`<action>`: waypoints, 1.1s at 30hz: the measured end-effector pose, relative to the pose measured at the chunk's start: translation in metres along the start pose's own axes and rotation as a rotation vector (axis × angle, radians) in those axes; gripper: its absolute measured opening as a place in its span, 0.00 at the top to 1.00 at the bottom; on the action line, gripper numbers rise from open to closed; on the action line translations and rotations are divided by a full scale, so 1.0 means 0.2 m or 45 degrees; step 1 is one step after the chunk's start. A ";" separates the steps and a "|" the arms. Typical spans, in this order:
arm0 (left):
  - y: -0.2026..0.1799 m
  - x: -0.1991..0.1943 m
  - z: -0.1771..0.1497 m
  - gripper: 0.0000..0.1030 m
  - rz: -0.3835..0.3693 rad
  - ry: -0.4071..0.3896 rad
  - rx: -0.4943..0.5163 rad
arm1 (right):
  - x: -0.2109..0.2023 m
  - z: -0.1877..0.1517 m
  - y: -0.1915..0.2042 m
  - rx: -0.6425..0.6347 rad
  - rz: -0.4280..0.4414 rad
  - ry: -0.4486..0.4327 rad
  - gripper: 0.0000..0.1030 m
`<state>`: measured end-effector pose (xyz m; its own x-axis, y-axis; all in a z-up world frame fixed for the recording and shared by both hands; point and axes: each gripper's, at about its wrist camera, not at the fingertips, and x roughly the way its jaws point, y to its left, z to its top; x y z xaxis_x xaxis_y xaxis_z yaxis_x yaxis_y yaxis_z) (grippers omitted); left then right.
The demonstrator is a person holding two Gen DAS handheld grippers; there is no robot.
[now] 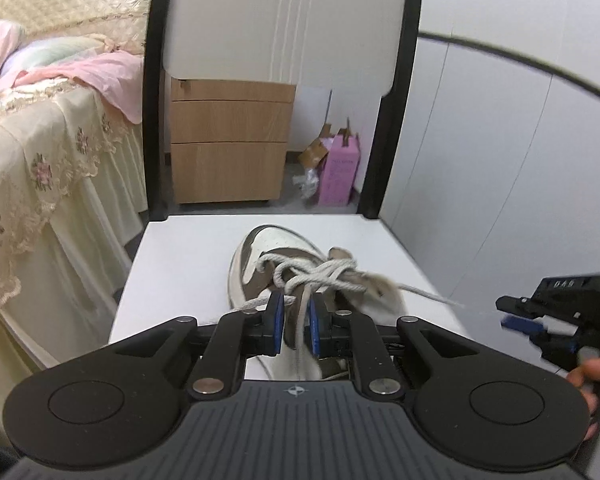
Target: Lace up shoes with both hands
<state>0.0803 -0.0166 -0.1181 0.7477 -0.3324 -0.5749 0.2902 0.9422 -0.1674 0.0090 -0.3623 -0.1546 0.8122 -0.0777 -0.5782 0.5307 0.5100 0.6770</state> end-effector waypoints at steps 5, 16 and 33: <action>0.13 -0.04 0.03 0.54 -0.127 -0.028 -0.281 | -0.07 -0.01 0.06 -0.105 0.052 -0.062 0.66; 0.46 0.21 -0.12 0.53 -0.354 0.137 -1.148 | -0.21 -0.26 0.31 -0.474 0.264 0.048 0.56; 0.72 0.45 0.03 0.48 -0.361 0.161 -1.401 | -0.34 -0.36 0.52 -0.770 0.310 0.109 0.56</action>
<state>0.1935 0.0882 -0.1894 0.6550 -0.5910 -0.4709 -0.2882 0.3806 -0.8787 -0.0080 -0.2427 -0.0771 0.8566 0.1562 -0.4917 0.0842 0.8980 0.4319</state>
